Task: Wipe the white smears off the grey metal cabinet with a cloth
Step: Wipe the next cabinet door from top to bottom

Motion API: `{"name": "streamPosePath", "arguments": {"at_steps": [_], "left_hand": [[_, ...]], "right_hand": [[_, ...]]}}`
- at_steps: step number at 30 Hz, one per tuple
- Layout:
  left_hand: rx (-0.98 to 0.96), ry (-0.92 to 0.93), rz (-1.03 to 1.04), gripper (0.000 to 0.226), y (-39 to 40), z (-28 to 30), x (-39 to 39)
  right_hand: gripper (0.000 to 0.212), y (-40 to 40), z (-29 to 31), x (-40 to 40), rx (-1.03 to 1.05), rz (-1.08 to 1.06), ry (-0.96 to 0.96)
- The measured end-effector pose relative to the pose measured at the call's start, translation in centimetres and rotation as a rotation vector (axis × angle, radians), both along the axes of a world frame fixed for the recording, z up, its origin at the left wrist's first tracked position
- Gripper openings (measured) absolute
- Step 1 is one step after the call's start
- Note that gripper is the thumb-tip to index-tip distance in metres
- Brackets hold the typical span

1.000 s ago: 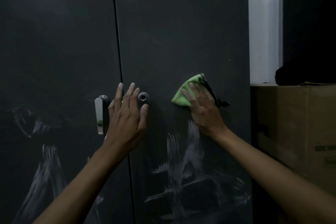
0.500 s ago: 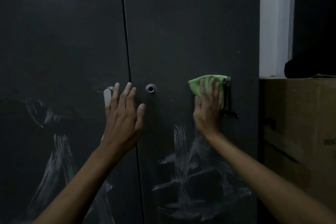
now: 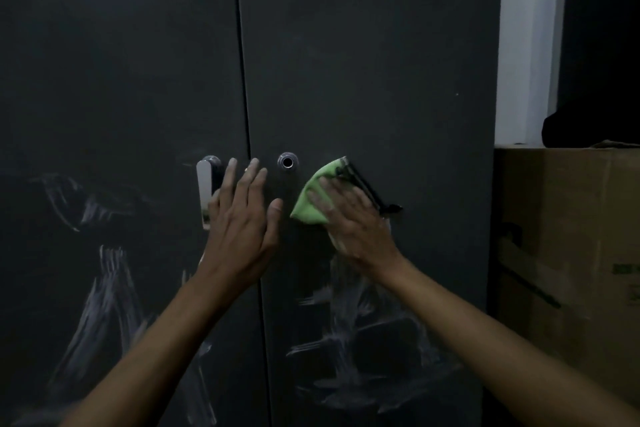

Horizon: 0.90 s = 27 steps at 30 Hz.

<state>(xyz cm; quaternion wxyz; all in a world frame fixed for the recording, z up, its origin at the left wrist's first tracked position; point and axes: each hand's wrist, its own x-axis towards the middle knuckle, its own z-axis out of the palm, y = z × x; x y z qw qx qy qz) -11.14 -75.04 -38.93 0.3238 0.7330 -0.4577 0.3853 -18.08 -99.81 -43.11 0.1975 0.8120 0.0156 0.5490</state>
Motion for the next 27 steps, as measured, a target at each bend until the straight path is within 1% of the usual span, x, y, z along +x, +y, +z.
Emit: {"name": "streamPosePath", "arguments": {"at_steps": [2,5,7,9,11,15,18,22,25,27], "left_hand": [[-0.001,-0.007,0.016,0.065,0.5,-0.1,0.4],[0.000,-0.013,0.048,0.063,1.4,-0.5,1.3],[0.001,-0.017,0.051,0.062,1.7,-0.8,1.6],[0.015,-0.025,0.050,0.063,1.7,-1.2,1.8],[0.021,-0.017,0.032,0.064,1.3,-1.4,1.8],[0.025,0.012,-0.017,0.066,-0.1,-1.4,1.2],[0.049,0.011,-0.036,0.066,-0.9,-1.7,0.6],[0.097,-0.051,-0.006,0.067,-1.3,-2.4,0.5],[0.157,-0.086,0.005,0.073,-1.8,-2.9,0.5],[0.164,-0.070,-0.015,0.071,-2.5,-3.4,0.2]], "right_hand": [[0.069,0.8,0.0,0.6,0.132,-0.047,-0.129],[0.064,4.0,-0.9,2.8,0.279,-0.033,-0.204],[0.065,5.6,-1.7,3.8,0.254,0.015,-0.139],[0.068,6.1,-2.1,4.0,0.148,0.048,-0.027],[0.067,5.8,-1.7,3.6,0.060,0.066,0.045],[0.064,3.7,-0.3,1.7,-0.030,0.071,0.158],[0.068,1.3,-0.2,-0.1,-0.062,0.018,0.120],[0.074,-2.6,-0.9,-2.8,-0.014,-0.053,0.020],[0.069,-5.1,-1.7,-5.1,0.126,-0.093,-0.078],[0.064,-5.3,-2.1,-6.1,0.252,-0.107,-0.083]]}}
